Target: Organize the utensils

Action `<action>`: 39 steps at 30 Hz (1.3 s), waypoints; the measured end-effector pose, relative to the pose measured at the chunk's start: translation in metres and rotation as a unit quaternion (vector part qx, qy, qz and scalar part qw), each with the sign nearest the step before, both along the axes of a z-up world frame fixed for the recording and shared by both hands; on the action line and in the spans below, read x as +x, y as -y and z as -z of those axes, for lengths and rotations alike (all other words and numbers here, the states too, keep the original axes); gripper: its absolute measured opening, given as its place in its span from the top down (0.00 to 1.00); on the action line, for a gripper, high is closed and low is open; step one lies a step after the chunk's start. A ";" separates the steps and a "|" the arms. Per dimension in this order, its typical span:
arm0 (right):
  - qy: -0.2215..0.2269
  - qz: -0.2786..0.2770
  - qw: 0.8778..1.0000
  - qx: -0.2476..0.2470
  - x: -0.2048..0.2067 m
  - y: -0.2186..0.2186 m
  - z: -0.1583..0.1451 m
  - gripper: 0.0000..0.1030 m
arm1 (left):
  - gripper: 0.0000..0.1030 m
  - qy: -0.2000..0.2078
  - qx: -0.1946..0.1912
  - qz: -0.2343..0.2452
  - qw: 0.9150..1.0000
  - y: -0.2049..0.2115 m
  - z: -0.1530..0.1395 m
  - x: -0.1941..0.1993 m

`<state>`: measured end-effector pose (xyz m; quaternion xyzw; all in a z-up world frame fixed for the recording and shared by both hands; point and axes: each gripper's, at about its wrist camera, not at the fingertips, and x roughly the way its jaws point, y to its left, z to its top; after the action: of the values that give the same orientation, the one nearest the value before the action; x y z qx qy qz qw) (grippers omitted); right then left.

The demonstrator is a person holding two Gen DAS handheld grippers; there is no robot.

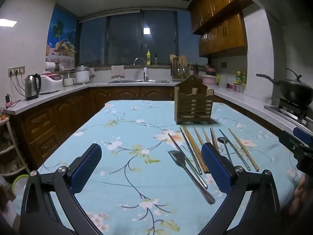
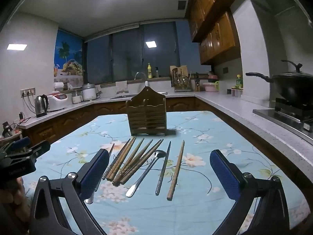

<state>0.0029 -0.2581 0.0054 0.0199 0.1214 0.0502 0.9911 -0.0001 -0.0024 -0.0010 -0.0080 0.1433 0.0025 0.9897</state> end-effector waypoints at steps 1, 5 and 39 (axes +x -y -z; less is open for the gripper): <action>-0.001 0.002 1.000 0.000 0.000 -0.001 -0.001 0.00 | 0.00 0.000 0.000 0.001 1.000 -0.002 0.000 0.000; 0.000 0.001 1.000 0.000 0.000 -0.002 -0.001 0.00 | 0.00 -0.003 0.001 0.002 1.000 -0.002 -0.001 0.000; -0.025 -0.007 1.000 0.004 0.011 -0.009 -0.001 0.00 | 0.00 -0.056 -0.054 0.040 0.996 -0.005 0.002 0.023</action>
<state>0.0140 -0.2488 0.0064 0.0240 0.1462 0.0569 0.9873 0.0227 0.0024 -0.0027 -0.0550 0.1988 -0.0444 0.9775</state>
